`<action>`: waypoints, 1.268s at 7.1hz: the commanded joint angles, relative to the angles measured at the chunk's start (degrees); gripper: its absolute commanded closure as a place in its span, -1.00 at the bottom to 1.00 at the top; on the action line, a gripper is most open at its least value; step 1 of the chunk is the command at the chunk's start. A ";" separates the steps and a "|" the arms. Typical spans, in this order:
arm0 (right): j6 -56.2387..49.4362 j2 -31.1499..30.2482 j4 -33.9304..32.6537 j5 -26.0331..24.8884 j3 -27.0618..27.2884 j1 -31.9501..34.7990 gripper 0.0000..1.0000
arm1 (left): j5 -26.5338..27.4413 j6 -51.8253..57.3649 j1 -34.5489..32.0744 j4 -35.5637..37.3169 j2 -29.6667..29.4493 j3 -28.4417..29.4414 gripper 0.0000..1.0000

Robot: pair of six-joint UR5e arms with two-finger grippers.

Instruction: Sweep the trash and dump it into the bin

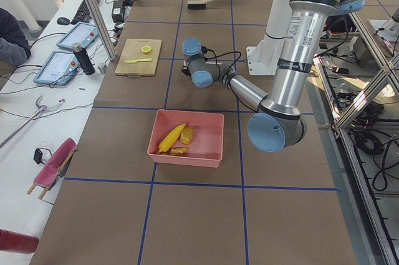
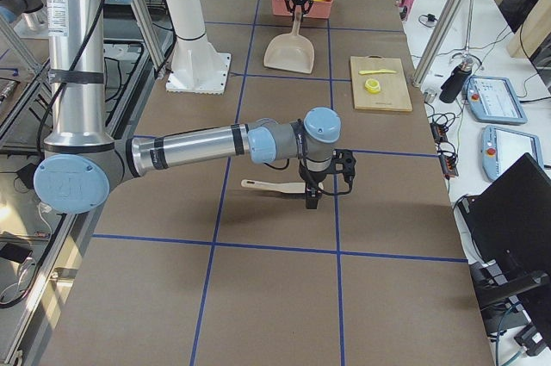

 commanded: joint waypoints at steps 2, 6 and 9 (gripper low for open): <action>-0.65 0.01 -0.06 -3.76 -3.37 5.56 -1.00 | 0.48 0.24 0.01 -0.65 0.41 -0.50 -0.96; -3.81 2.53 0.03 -8.26 -4.96 8.03 -1.00 | 13.53 -18.77 -4.71 0.13 8.38 -5.15 -0.96; -3.73 4.84 -0.06 -3.20 -8.20 8.03 -1.00 | 14.10 -50.83 -17.10 11.15 17.95 -5.25 -0.96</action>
